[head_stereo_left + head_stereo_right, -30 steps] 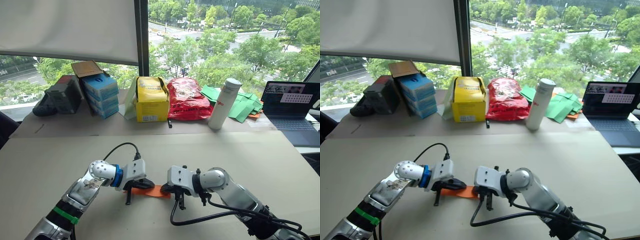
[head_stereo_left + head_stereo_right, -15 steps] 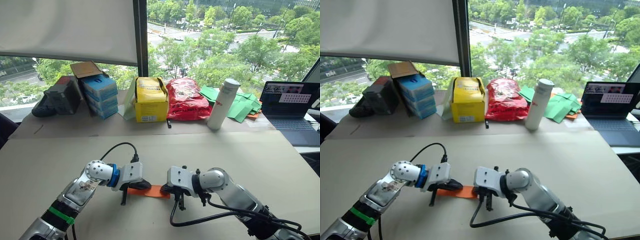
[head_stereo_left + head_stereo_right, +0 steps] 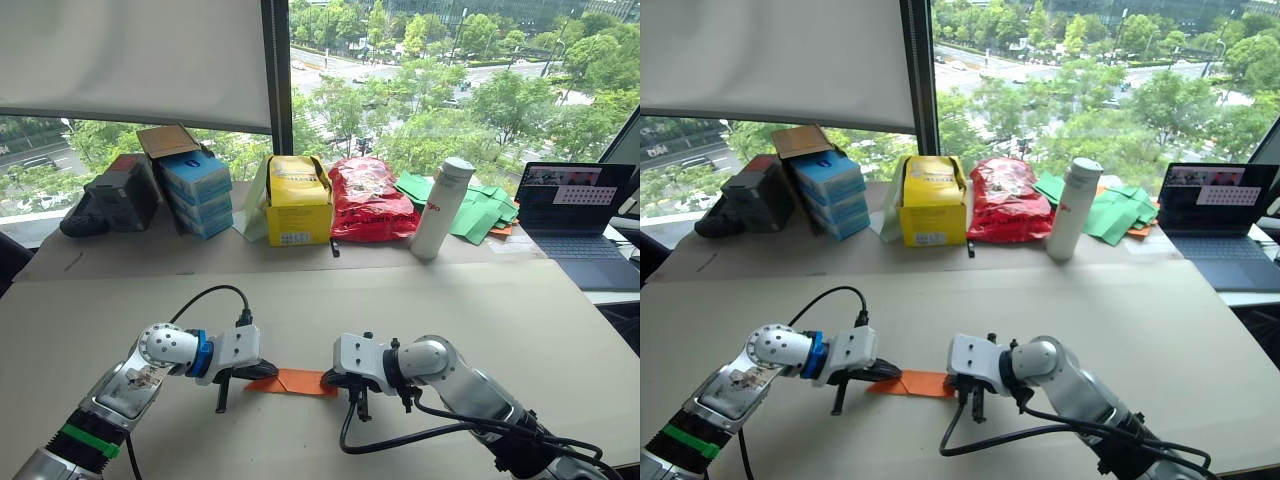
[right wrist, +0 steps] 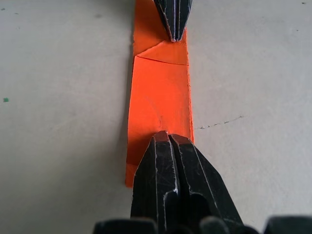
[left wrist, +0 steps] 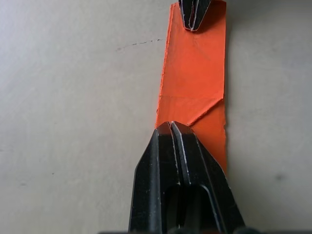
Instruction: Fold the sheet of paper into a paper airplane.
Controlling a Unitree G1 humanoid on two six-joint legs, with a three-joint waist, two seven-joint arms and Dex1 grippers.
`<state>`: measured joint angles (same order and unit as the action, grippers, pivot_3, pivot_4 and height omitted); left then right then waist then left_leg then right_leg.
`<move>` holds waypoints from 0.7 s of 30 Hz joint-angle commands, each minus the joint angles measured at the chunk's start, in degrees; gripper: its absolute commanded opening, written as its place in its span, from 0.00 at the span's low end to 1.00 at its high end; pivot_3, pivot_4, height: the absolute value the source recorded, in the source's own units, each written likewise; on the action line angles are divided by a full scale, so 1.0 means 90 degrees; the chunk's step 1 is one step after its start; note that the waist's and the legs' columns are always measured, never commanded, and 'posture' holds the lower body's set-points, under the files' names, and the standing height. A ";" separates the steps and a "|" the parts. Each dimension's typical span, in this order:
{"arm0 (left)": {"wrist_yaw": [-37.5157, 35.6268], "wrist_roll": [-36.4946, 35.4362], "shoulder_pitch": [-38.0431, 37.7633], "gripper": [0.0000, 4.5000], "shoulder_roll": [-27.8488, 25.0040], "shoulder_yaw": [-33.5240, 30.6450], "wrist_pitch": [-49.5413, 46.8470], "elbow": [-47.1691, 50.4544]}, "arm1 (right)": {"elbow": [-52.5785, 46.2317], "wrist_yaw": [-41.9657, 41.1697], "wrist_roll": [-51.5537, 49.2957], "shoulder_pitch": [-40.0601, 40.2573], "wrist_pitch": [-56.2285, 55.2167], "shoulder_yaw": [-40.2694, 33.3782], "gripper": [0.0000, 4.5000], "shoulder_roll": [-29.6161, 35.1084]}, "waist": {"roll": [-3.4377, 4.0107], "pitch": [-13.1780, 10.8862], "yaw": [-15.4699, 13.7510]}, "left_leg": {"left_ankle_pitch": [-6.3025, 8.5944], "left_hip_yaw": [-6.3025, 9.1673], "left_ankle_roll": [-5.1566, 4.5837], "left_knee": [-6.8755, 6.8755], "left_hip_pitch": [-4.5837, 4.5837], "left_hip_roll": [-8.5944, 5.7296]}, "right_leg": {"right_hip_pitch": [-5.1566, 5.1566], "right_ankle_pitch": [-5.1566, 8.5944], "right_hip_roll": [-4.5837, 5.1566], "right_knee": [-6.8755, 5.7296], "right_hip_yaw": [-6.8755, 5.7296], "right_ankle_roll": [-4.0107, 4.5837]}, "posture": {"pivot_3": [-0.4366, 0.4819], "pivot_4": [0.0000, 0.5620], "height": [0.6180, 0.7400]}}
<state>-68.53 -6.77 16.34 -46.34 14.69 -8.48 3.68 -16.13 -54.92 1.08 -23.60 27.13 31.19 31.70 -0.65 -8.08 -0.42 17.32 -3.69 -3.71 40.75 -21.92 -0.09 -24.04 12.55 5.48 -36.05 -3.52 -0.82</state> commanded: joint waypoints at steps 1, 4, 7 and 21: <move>0.0020 0.0258 -0.0248 0.00 -0.0167 0.0070 -0.0088 -0.0226 | 0.0225 -0.0115 0.0171 0.0088 0.0172 0.0162 0.00 0.0136 | 0.0000 0.0000 -0.0002 | 0.0000 0.0000 0.0000 0.0000 0.0000 0.0000 | 0.0000 0.0000 0.0000 0.0000 0.0000 0.0000 | 0.48 0.27 1.00; 0.0045 0.0235 -0.0288 0.00 -0.0167 -0.0037 -0.0005 -0.0236 | 0.0221 -0.0102 0.0178 0.0075 0.0161 0.0154 0.00 0.0126 | 0.0000 0.0000 -0.0002 | 0.0000 0.0000 0.0000 0.0000 0.0000 0.0000 | 0.0000 0.0000 0.0001 0.0000 0.0000 0.0000 | 0.48 0.27 1.00; 0.0072 0.0009 -0.0245 0.00 -0.0147 -0.0298 -0.0029 -0.0103 | 0.0098 -0.0042 0.0105 -0.0039 0.0222 0.0031 0.00 0.0036 | 0.0000 0.0000 -0.0004 | 0.0000 0.0000 0.0001 0.0000 -0.0001 0.0000 | -0.0001 0.0000 0.0001 0.0000 0.0000 0.0000 | 0.48 0.27 1.00; -0.0266 -0.2554 -0.1009 0.06 -0.0637 -0.2215 -0.2057 0.1608 | -0.2180 -0.0096 -0.1625 0.0043 0.1588 -0.1664 0.44 0.0168 | -0.0005 -0.0022 -0.0026 | -0.0010 0.0007 0.0020 0.0005 -0.0053 -0.0003 | -0.0032 -0.0002 0.0017 0.0012 -0.0017 -0.0004 | 0.48 0.27 1.00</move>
<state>-70.43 -26.68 7.75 -51.11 -2.87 -25.02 14.96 -32.10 -54.98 -10.66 -23.86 40.47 18.63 32.47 -0.70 -8.28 -0.65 17.23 -3.62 -3.54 40.80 -22.39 -0.12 -24.32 12.54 5.64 -35.91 -3.69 -0.86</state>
